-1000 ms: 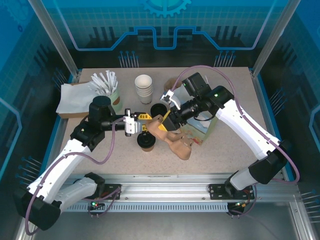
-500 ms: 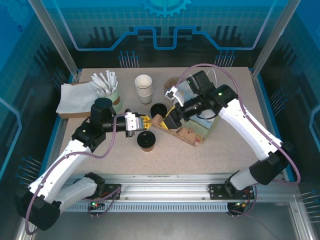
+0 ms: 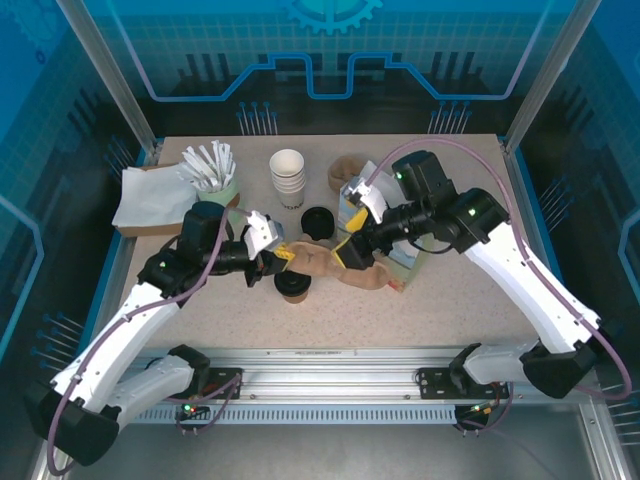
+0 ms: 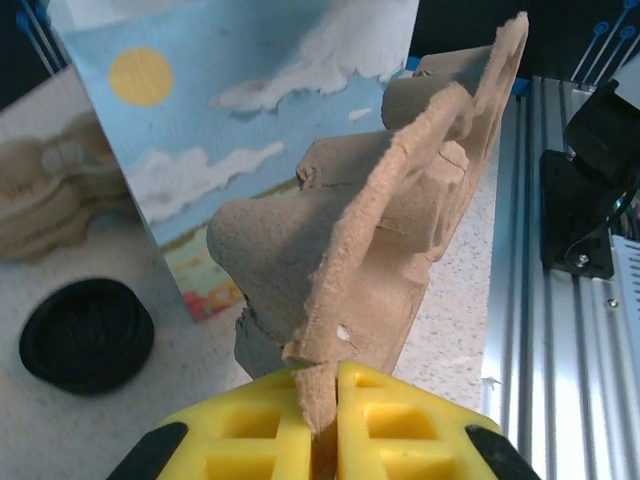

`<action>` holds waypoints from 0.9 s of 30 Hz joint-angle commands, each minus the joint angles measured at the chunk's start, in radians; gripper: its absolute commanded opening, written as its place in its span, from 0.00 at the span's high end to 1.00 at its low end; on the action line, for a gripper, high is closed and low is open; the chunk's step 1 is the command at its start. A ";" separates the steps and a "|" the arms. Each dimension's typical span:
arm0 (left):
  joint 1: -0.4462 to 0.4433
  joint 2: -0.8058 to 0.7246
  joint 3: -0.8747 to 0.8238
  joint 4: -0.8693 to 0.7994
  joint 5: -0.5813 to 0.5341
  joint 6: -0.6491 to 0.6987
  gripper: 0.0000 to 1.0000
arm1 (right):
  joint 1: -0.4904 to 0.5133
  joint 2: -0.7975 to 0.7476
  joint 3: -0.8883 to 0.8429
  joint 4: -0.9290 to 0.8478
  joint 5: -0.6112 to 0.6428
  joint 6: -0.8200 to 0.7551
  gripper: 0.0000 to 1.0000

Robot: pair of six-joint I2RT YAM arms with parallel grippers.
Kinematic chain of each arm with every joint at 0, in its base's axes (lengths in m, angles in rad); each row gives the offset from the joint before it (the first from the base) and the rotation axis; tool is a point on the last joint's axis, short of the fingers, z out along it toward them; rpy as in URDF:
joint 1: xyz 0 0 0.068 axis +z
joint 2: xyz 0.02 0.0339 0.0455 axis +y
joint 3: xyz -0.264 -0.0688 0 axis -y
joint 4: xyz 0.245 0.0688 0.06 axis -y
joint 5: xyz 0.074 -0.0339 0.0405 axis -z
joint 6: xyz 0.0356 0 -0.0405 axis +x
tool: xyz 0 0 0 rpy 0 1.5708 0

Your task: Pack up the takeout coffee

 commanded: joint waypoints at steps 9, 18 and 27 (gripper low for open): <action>-0.135 0.195 0.234 -0.341 -0.056 -0.277 0.84 | 0.145 -0.214 -0.110 0.083 0.464 -0.056 0.12; -0.295 0.473 0.330 -0.387 -0.068 -0.478 0.82 | -0.021 -0.249 -0.097 0.022 0.418 0.021 0.12; -0.289 0.500 0.416 -0.309 -0.169 -0.558 0.78 | -0.014 -0.307 -0.226 0.023 0.339 0.053 0.18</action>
